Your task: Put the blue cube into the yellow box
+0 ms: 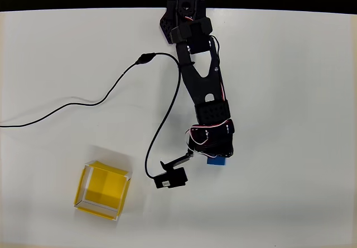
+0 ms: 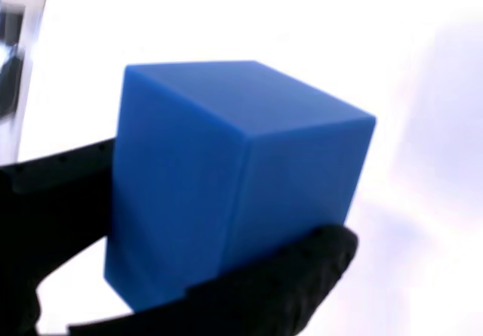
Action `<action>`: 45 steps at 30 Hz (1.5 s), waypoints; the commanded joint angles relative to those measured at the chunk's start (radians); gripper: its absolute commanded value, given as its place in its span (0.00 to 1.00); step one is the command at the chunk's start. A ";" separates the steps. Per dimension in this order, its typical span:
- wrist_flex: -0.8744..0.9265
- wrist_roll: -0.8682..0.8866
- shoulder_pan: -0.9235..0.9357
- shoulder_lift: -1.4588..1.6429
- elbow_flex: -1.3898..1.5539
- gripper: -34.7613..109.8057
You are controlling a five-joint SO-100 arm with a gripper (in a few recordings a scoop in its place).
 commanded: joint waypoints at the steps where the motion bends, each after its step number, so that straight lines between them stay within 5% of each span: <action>1: -0.035 -0.092 0.155 0.215 -0.009 0.38; 17: -0.202 -0.328 0.486 0.147 -0.224 0.38; 45: -0.526 -0.411 0.684 -0.388 -0.713 0.39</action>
